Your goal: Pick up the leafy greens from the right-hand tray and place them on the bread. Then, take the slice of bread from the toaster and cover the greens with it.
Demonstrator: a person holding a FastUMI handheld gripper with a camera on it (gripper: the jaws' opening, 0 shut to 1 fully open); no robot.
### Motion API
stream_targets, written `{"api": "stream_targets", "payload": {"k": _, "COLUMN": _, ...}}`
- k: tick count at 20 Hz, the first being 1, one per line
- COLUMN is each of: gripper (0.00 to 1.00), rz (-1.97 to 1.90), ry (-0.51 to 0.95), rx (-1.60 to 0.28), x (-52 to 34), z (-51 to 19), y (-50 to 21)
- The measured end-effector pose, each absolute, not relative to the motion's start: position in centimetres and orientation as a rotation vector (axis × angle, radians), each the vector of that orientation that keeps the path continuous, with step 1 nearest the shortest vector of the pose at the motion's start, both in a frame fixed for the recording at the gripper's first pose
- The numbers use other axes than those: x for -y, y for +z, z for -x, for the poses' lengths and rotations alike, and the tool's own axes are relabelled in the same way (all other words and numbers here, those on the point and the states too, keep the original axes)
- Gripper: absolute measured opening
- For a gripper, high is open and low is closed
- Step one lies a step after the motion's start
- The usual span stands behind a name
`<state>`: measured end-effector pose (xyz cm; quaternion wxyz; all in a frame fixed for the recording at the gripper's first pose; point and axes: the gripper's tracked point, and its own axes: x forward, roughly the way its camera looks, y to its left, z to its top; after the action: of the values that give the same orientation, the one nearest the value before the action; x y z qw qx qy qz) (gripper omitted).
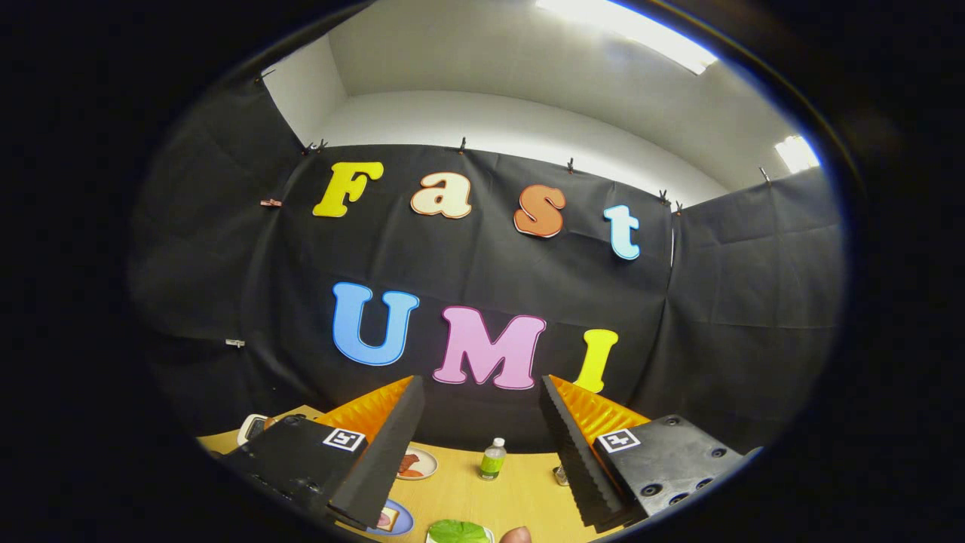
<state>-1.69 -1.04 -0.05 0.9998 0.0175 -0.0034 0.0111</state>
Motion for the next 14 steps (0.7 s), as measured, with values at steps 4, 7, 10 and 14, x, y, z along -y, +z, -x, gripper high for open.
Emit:
{"api": "stream_targets", "payload": {"k": 4, "gripper": 0.96, "rz": -0.029, "ry": 0.052, "rx": -0.073, "x": 1.1, "z": 1.6, "y": -3.1}}
{"api": "stream_targets", "payload": {"k": 7, "gripper": 0.96, "rz": -0.009, "ry": 0.126, "rx": -0.175, "x": 0.2, "z": 1.4, "y": -7.3}}
{"api": "stream_targets", "payload": {"k": 10, "gripper": 0.96, "rz": 0.018, "ry": 0.244, "rx": -0.34, "x": -1.0, "z": 1.6, "y": -13.9}}
{"api": "stream_targets", "payload": {"k": 14, "gripper": 0.96, "rz": 0.07, "ry": 0.358, "rx": -0.571, "x": -1.6, "z": 2.7, "y": -24.4}}
